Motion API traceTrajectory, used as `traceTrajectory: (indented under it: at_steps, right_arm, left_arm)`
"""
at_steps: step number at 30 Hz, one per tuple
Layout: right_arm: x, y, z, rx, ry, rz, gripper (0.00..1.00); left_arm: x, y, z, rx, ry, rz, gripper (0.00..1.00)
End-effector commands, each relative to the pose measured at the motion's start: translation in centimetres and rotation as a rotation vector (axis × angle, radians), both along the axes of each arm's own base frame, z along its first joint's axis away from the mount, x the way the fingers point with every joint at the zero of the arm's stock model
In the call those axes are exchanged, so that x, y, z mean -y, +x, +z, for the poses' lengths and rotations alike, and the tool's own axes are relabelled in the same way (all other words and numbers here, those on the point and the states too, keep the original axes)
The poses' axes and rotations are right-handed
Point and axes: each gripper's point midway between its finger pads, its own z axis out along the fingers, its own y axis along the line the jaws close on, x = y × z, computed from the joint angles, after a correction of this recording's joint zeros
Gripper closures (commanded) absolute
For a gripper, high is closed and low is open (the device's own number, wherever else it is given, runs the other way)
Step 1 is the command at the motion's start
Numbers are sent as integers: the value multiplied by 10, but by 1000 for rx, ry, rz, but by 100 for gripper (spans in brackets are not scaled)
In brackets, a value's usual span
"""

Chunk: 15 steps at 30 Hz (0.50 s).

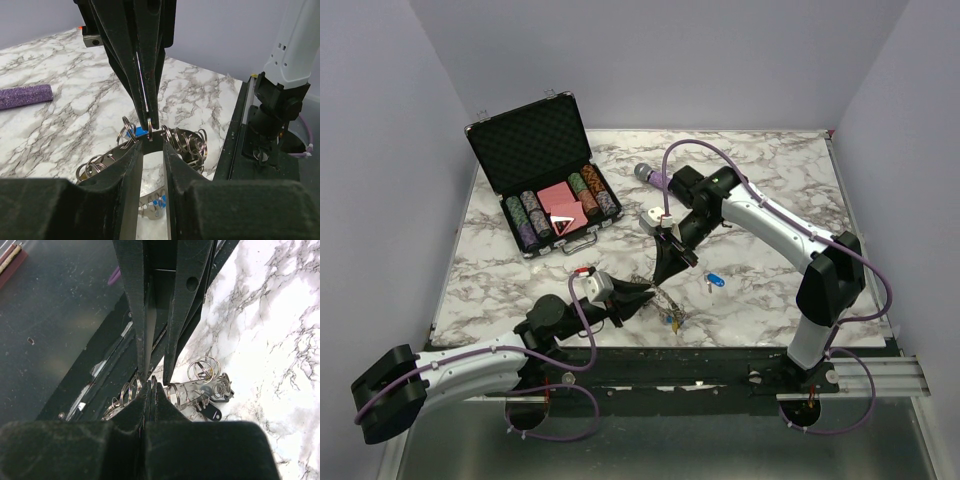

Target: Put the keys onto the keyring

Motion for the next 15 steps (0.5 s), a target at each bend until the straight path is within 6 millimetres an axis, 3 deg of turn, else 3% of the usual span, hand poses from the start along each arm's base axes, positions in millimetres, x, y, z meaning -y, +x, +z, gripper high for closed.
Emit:
traceTrajectory:
  at_steps: [1, 15]
  right_arm:
    - [3, -16, 15, -70, 28, 9, 100]
    - [3, -16, 14, -73, 28, 10, 100]
  left_arm:
    - [2, -3, 17, 31, -51, -18, 70]
    - [0, -7, 24, 38, -75, -31, 80]
